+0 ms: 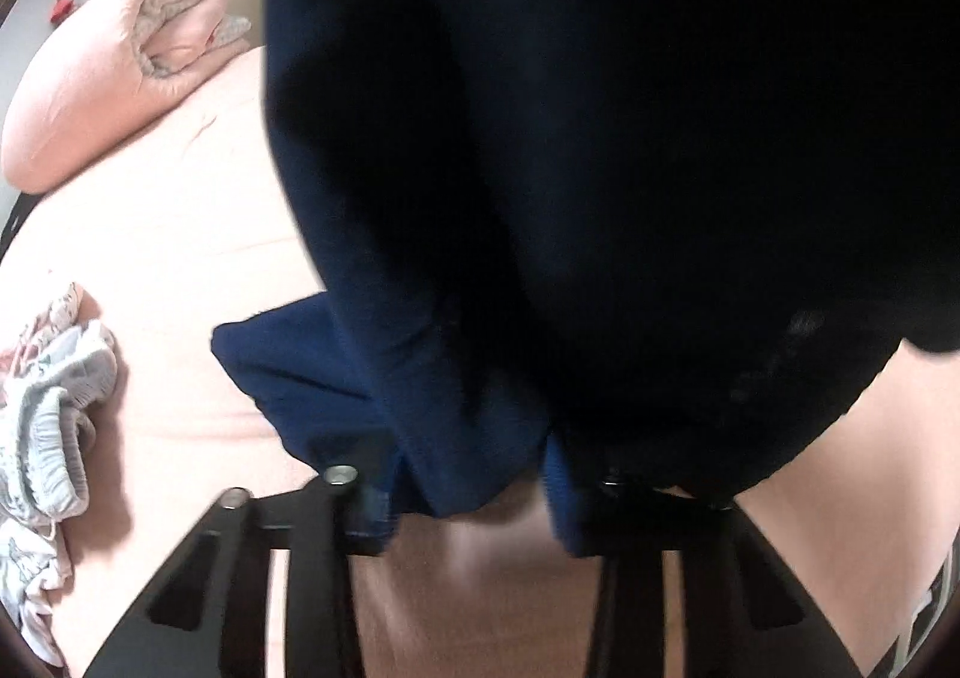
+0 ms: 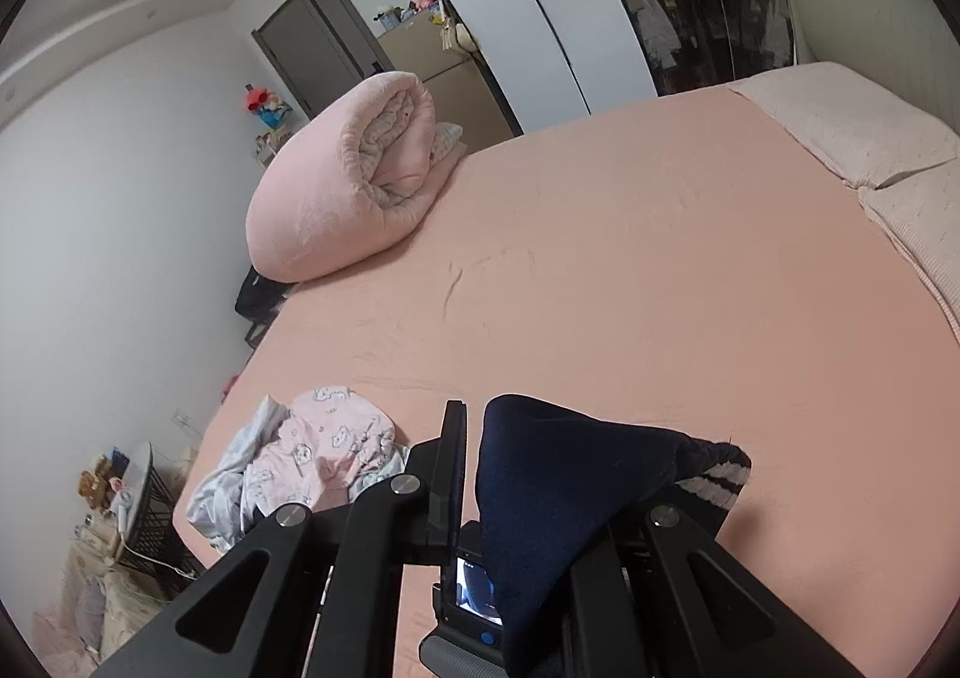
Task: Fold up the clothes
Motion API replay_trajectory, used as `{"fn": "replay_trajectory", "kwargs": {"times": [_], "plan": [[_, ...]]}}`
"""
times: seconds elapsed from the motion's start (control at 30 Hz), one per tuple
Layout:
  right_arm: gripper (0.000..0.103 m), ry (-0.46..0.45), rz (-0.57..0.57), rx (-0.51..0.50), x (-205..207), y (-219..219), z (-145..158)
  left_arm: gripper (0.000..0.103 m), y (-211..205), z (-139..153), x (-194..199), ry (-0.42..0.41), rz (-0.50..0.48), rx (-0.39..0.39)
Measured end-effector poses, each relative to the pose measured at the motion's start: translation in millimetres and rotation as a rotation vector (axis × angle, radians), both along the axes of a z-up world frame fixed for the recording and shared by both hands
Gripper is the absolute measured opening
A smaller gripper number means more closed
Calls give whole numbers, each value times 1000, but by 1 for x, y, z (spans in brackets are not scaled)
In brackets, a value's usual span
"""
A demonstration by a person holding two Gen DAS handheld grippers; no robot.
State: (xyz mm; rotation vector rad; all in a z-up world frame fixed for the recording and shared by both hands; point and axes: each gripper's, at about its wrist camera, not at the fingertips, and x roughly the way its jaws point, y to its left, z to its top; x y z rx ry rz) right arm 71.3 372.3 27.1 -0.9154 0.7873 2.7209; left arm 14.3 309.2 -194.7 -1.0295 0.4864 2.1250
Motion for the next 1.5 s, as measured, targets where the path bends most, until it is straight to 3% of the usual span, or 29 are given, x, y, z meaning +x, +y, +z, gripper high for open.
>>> {"fn": "replay_trajectory", "kwargs": {"times": [0.13,0.37,0.6,0.9,0.97,1.07,1.13,1.2,1.3,1.4,1.47,1.5], "plan": [[6,-30,-14,69,4,-4,-4,23,-9,6,2,21,19,5],[6,-135,-70,91,8,20,-41,19,-34,25,-22,-17,124,65],[6,-246,-104,26,12,47,-90,19,-43,34,-35,-27,172,74],[6,-379,-161,82,18,56,-134,20,-39,39,-11,-21,143,122],[6,-405,-158,86,16,56,-144,20,-41,36,-21,-36,130,117],[6,-453,-142,109,18,55,-158,31,-45,27,-40,-79,124,113],[6,-479,-134,126,19,55,-165,59,-46,23,-42,-106,120,125],[6,-496,-135,139,21,57,-172,73,-48,21,-40,-126,117,142],[6,-508,-145,129,27,65,-181,75,-52,23,-32,-148,115,175],[9,-510,-155,114,34,73,-186,77,-51,25,-28,-133,102,159],[33,-517,-158,121,39,75,-187,77,-47,23,-24,-114,86,143],[40,-519,-159,124,41,77,-188,77,-45,21,-23,-106,79,134]]}}
